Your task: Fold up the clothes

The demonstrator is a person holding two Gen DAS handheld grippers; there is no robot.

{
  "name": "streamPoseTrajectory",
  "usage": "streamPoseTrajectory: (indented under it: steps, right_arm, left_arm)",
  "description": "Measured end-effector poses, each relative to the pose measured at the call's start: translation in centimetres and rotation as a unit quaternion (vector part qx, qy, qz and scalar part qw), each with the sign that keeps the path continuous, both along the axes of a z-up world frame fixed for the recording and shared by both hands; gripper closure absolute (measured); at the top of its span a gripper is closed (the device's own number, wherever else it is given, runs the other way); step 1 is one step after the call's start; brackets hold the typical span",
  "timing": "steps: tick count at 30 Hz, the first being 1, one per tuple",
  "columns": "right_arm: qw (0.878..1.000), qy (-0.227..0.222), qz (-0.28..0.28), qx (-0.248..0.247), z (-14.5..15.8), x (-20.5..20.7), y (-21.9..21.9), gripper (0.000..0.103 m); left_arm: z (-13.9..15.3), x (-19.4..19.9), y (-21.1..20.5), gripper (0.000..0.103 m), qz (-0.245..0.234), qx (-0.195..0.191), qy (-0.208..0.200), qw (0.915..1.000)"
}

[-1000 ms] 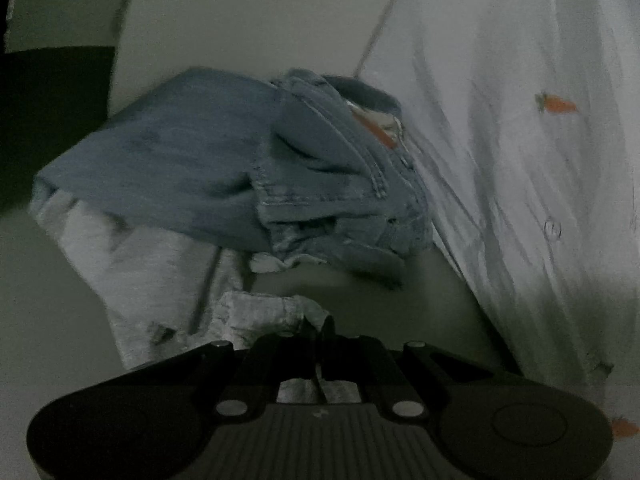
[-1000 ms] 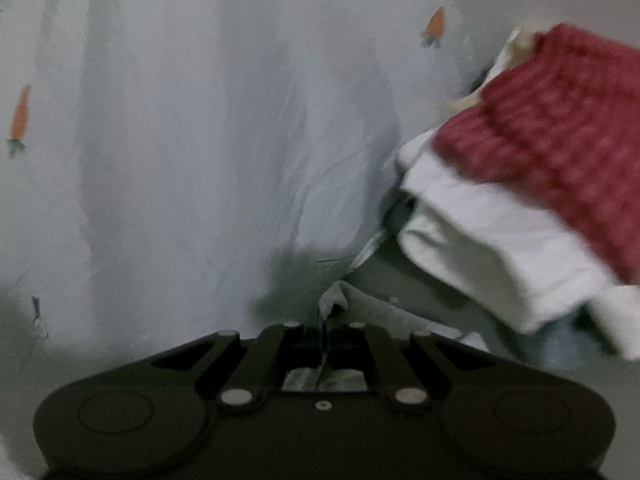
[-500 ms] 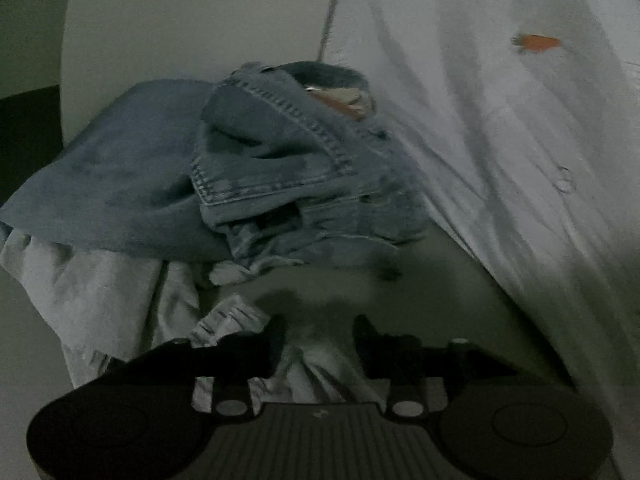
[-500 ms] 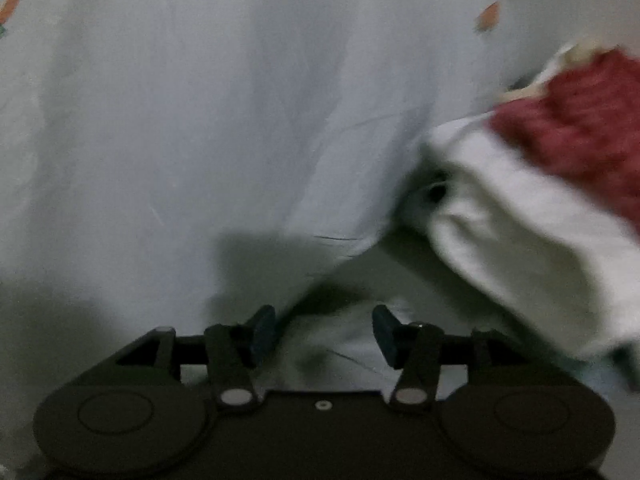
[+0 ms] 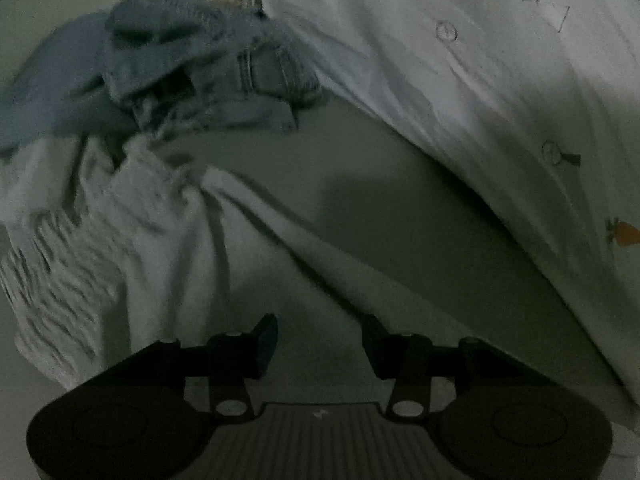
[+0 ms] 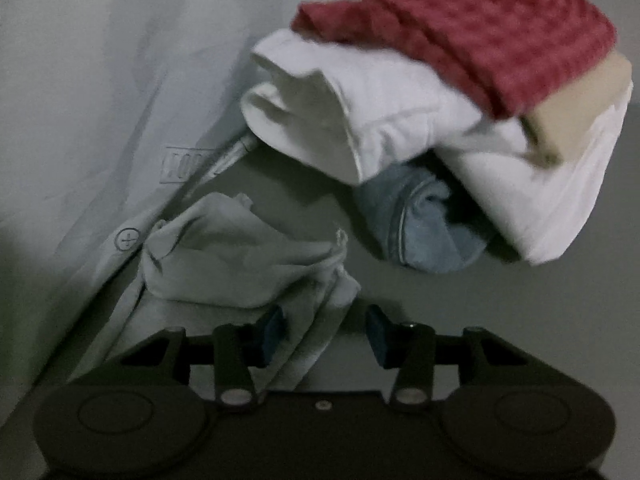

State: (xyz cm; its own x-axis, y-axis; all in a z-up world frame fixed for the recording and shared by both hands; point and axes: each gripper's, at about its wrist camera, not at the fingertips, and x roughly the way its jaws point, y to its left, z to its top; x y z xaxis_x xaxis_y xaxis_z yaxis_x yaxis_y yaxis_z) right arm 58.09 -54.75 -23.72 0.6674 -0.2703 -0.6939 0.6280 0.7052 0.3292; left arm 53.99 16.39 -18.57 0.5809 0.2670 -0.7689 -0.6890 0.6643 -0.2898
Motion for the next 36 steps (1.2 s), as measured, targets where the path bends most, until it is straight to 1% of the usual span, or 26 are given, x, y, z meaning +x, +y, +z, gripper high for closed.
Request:
streamPoseTrajectory:
  steps: [1,2,3,4,6,7,8,10,11,12,13,14,15,16,17,18,19,21,23,27,29,31,32,34,35,36]
  right_arm:
    - [1.0,0.0,-0.002,0.0,-0.1,0.3,0.0,0.054]
    - [1.0,0.004,0.001,-0.002,-0.1,0.5,0.0,0.068]
    - [1.0,0.005,0.006,-0.008,-0.1,0.6,-0.1,0.093]
    - [1.0,0.004,0.005,-0.012,0.1,0.5,-0.3,0.099]
    - [0.999,-0.013,-0.035,-0.014,1.2,-0.9,-1.0,0.099]
    - [0.998,-0.016,-0.055,-0.011,1.5,-2.0,-1.4,0.099]
    - [0.998,-0.011,-0.063,-0.011,1.5,-2.8,-1.7,0.099]
    - [0.999,0.021,-0.038,-0.023,0.7,-3.3,-2.0,0.098]
    - [0.998,0.043,-0.017,-0.031,0.3,-3.3,-1.9,0.094]
    - [0.998,0.053,-0.009,-0.039,0.3,-3.5,-1.7,0.091]
    - [0.997,0.056,-0.01,-0.054,0.6,-3.7,-1.4,0.078]
    - [0.995,0.056,-0.015,-0.076,1.2,-3.9,-0.9,0.068]
    - [0.994,0.054,-0.018,-0.098,1.8,-4.2,-0.4,0.067]
    - [0.992,0.048,-0.017,-0.12,2.4,-4.5,0.2,0.069]
    - [0.989,0.039,-0.009,-0.139,3.0,-4.7,1.1,0.077]
    - [0.988,0.03,0.005,-0.153,3.4,-4.7,2.0,0.085]
    - [0.986,0.023,0.027,-0.161,3.5,-4.5,2.9,0.102]
    - [0.983,0.019,0.099,-0.156,2.9,-2.9,4.9,0.103]
    - [0.977,0.013,0.152,-0.146,1.8,-1.2,6.6,0.103]
    - [0.973,-0.004,0.208,-0.1,-0.2,2.5,8.5,0.103]
    - [0.973,-0.005,0.21,-0.093,-1.1,4.3,8.7,0.103]
    - [0.977,-0.017,0.194,-0.09,-1.4,5.1,7.6,0.103]
    - [0.978,-0.012,0.179,-0.106,-1.3,5.9,6.7,0.103]
    - [0.978,0.016,0.128,-0.164,-1.0,7.4,4.9,0.103]
    - [0.974,0.039,0.097,-0.201,-1.1,7.9,3.9,0.1]
    - [0.967,0.068,0.071,-0.235,-1.0,8.5,3.0,0.1]
  left_arm:
    - [-0.2,-0.1,0.0,0.055,0.002,-0.004,0.002,1.0]
    - [-0.5,0.0,0.0,0.055,0.001,-0.005,0.005,1.0]
    - [-0.8,0.1,-0.2,0.055,-0.002,-0.001,0.009,1.0]
    - [-1.0,0.1,-0.3,0.055,-0.004,0.002,0.013,0.9999]
    - [-1.1,0.2,-0.1,0.055,-0.013,0.011,0.011,0.9998]
    - [-1.0,0.3,0.0,0.055,-0.017,0.008,0.013,0.9997]
    - [-1.0,0.3,0.2,0.055,-0.021,0.004,0.015,0.9997]
    - [-1.0,0.5,0.7,0.055,-0.026,-0.004,0.017,0.9995]
    - [-1.0,0.6,0.9,0.055,-0.028,-0.005,0.019,0.9994]
    - [-0.9,0.8,0.8,0.055,-0.03,-0.005,0.023,0.9993]
    - [-0.8,0.9,0.8,0.055,-0.031,-0.004,0.027,0.9991]
    - [-0.8,1.0,0.7,0.054,-0.033,-0.002,0.03,0.999]
    - [-0.8,1.2,0.5,0.052,-0.036,0.002,0.033,0.9988]
    - [-0.8,1.3,0.4,0.05,-0.041,0.006,0.034,0.9986]
    - [-0.8,1.4,0.3,0.046,-0.044,0.009,0.034,0.9984]
    - [-0.8,1.6,0.1,0.043,-0.047,0.012,0.035,0.9982]
    - [-0.9,1.8,-0.1,0.041,-0.049,0.015,0.037,0.998]
    - [-0.9,2.3,-0.3,0.035,-0.052,0.018,0.044,0.9975]
    - [-0.8,2.9,-0.5,0.031,-0.054,0.016,0.051,0.9971]
    - [-0.8,3.6,-0.3,0.024,-0.055,0.01,0.057,0.9968]
    - [-0.8,3.6,-0.4,0.022,-0.055,0.01,0.057,0.9968]
    - [-0.8,3.6,-0.5,0.022,-0.057,0.011,0.059,0.9965]
    - [-0.8,3.7,-0.5,0.021,-0.059,0.012,0.061,0.9963]
    - [-0.8,3.8,-0.5,0.018,-0.062,0.013,0.063,0.996]
    - [-0.9,3.9,-0.6,0.016,-0.063,0.012,0.062,0.996]
    - [-0.9,4.0,-0.7,0.013,-0.063,0.013,0.062,0.996]
